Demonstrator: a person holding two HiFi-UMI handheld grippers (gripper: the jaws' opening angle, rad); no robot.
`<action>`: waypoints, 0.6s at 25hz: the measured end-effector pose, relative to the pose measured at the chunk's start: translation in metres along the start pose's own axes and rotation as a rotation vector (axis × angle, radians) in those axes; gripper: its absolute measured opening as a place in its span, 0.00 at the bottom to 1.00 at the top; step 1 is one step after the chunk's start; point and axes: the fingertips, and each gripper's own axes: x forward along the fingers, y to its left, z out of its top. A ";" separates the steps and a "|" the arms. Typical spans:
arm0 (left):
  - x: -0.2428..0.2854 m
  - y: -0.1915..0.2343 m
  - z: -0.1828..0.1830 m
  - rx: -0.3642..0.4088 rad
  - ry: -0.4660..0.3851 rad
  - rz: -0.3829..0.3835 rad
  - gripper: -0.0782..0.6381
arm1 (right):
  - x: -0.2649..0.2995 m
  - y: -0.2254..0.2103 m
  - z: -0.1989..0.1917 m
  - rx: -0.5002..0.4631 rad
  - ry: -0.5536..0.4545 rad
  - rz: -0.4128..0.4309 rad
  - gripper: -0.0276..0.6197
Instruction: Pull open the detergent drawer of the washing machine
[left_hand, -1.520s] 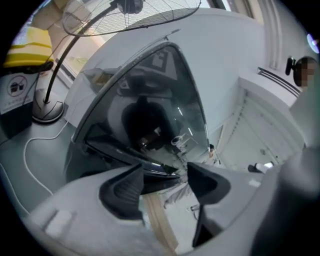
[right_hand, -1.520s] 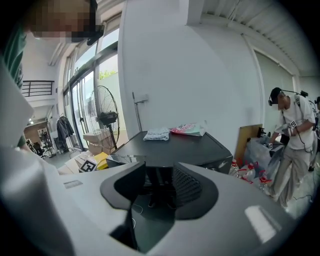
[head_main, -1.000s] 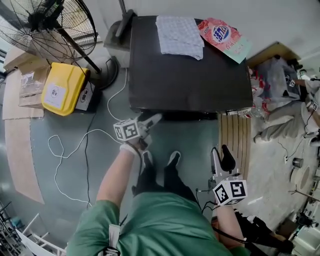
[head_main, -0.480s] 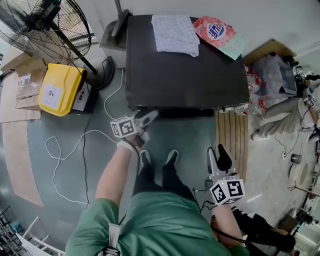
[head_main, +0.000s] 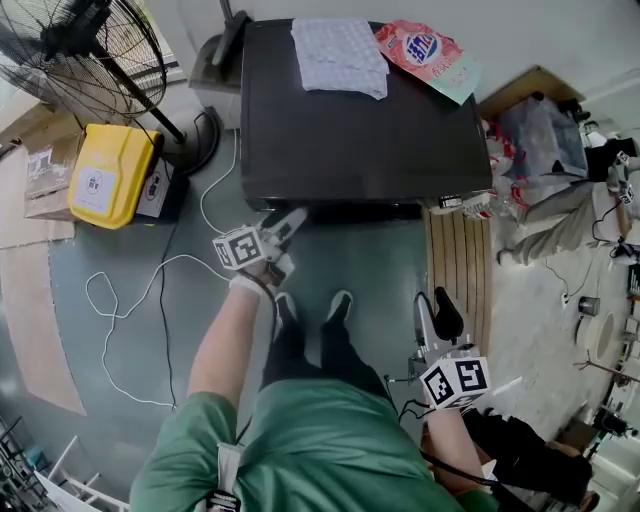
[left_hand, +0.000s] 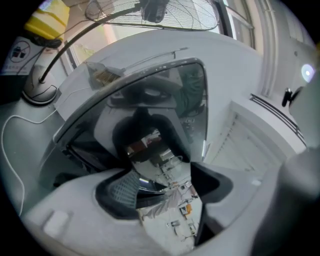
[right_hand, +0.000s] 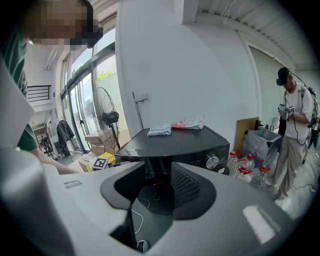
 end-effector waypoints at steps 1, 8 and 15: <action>-0.001 0.000 -0.001 0.004 -0.001 -0.003 0.55 | -0.001 0.000 -0.001 0.008 0.000 0.002 0.28; -0.003 -0.004 -0.005 0.026 -0.026 -0.030 0.57 | -0.002 0.001 -0.003 0.019 0.003 0.035 0.28; -0.004 -0.007 -0.012 0.059 0.004 -0.028 0.53 | 0.010 -0.006 -0.007 0.054 0.028 0.059 0.28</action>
